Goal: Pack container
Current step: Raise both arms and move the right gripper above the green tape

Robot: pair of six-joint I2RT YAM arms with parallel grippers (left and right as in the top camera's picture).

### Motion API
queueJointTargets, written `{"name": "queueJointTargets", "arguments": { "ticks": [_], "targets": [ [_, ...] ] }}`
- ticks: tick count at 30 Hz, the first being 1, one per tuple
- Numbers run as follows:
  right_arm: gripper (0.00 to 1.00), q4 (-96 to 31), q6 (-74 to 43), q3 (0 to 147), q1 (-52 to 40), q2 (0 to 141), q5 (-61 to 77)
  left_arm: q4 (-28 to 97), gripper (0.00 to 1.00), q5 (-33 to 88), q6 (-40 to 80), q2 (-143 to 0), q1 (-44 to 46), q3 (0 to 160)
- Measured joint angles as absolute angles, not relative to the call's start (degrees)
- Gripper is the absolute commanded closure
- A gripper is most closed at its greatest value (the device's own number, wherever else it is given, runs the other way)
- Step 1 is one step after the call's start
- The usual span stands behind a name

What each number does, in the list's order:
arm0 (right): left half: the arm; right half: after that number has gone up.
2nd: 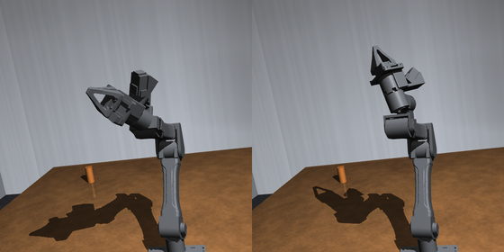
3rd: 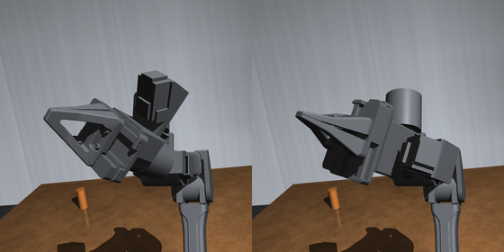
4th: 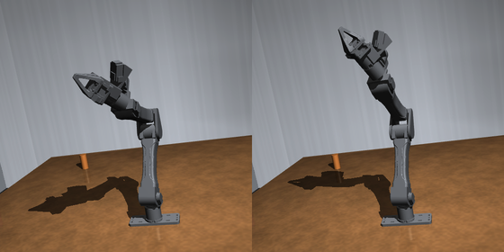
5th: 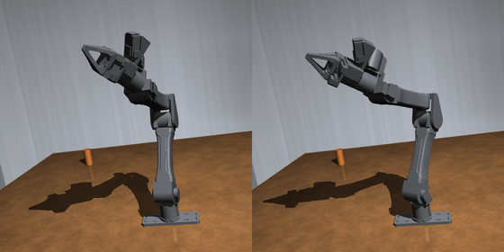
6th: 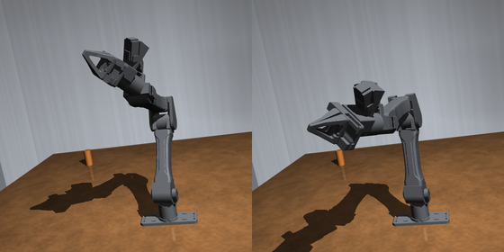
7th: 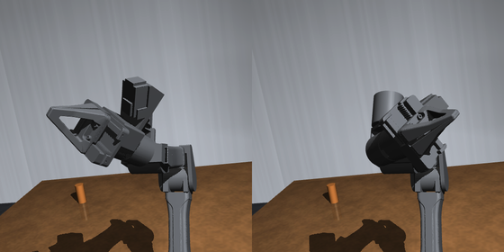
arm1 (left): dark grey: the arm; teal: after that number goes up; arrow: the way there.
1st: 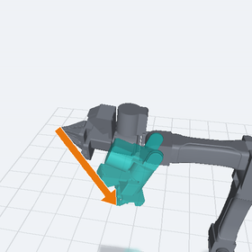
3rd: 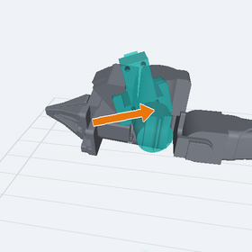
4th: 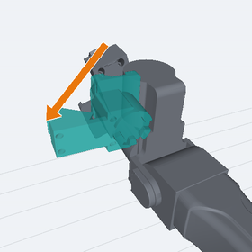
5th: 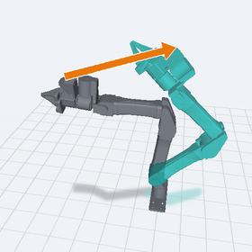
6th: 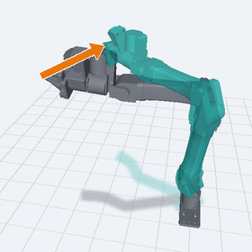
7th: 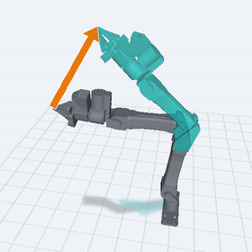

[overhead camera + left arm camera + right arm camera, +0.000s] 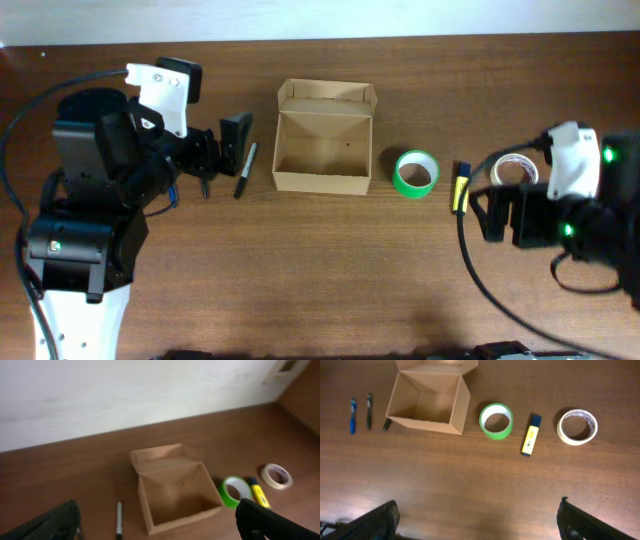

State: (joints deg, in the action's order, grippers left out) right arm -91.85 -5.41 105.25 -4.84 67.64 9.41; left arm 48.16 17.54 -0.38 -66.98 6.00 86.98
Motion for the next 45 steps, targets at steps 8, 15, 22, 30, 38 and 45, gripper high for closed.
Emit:
{"name": "queueJointTargets", "arguments": {
  "ticks": [8,15,22,30,38,45],
  "targets": [
    [0.01,-92.7,-5.3,107.8,-4.8,77.3,8.9,50.8,0.01,18.4,-1.2,-67.4,6.0,87.3],
    [0.01,-96.7,-5.2,116.4,-4.8,92.2,7.4,55.5,0.01,15.1,-3.7,-77.1,6.3,95.0],
    [0.01,-89.6,-5.1,139.0,-4.8,95.9,5.9,60.8,0.01,8.0,-7.9,-89.5,8.4,119.5],
    [0.01,-83.1,-1.3,146.4,-4.8,93.1,6.8,62.7,0.01,6.0,-9.4,-94.4,8.7,132.2],
    [0.07,-83.9,0.9,146.0,-4.8,96.5,7.2,68.9,0.01,5.4,-9.5,-94.5,8.7,132.2],
    [0.11,-89.3,1.3,146.6,-4.8,101.3,4.4,70.0,0.01,2.0,-9.5,-94.5,8.7,132.2]
  ]
}}
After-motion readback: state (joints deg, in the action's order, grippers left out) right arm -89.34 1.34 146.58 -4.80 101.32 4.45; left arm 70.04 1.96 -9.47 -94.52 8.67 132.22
